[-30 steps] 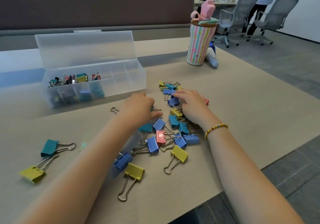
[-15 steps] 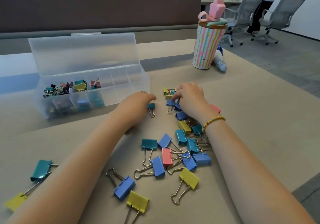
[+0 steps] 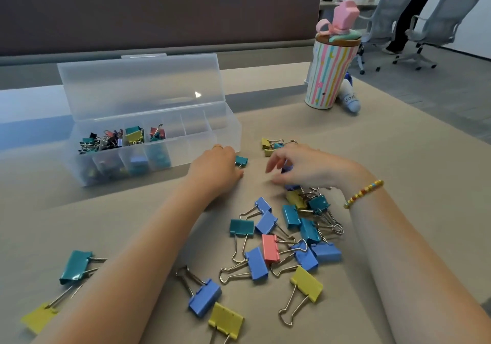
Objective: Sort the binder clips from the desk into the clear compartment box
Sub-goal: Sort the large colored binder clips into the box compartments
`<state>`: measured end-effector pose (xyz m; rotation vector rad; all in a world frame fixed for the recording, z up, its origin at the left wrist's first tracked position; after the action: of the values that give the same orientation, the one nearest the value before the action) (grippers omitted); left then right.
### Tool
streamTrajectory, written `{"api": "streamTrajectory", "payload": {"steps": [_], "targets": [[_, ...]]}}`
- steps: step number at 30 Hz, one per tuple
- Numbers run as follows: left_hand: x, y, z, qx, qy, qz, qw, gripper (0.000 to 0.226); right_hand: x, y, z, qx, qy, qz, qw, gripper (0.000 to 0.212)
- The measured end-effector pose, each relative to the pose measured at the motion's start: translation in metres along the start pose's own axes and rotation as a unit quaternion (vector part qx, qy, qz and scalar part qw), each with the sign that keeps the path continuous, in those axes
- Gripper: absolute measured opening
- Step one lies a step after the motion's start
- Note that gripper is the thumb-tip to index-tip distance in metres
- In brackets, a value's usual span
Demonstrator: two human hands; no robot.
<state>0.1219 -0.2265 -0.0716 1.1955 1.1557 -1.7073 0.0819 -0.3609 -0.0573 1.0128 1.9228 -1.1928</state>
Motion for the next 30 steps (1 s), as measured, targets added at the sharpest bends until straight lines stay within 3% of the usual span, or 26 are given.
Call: {"api": "streamTrajectory", "payload": {"steps": [5, 10, 16, 20, 25, 30], "targets": [[-0.002, 0.004, -0.01, 0.003, 0.003, -0.013, 1.0, 0.025, 0.02, -0.007, -0.025, -0.021, -0.073, -0.063, 0.995, 0.03], [-0.005, 0.0, -0.021, -0.006, -0.018, -0.031, 0.999, 0.019, 0.022, -0.008, -0.037, -0.053, -0.048, -0.075, 0.995, 0.025], [-0.006, 0.001, -0.022, 0.002, -0.029, -0.027, 0.999, 0.016, 0.031, 0.002, -0.051, -0.026, -0.105, -0.06, 0.992, 0.022], [-0.014, -0.004, -0.023, 0.002, -0.051, -0.001, 0.999, 0.016, 0.036, 0.011, -0.072, -0.032, -0.174, -0.035, 0.984, 0.005], [-0.034, -0.028, -0.036, 0.026, -0.14, 0.021, 0.99, 0.009, 0.04, 0.011, -0.084, -0.046, -0.166, -0.051, 0.984, 0.007], [-0.064, -0.051, -0.072, 0.041, -0.28, 0.144, 0.948, 0.006, 0.042, 0.017, -0.12, -0.095, -0.124, -0.084, 0.984, 0.012]]}}
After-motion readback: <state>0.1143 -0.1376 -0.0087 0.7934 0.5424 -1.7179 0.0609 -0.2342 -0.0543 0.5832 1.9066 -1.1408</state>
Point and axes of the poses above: each hand's wrist, its own y-axis towards the middle knuckle, its own x-axis out of the palm, z = x × y, the point moved 7 cm from there along y, towards the middle knuckle, and after that the axes turned 12 degrees about -z, right-handed, at the moved point
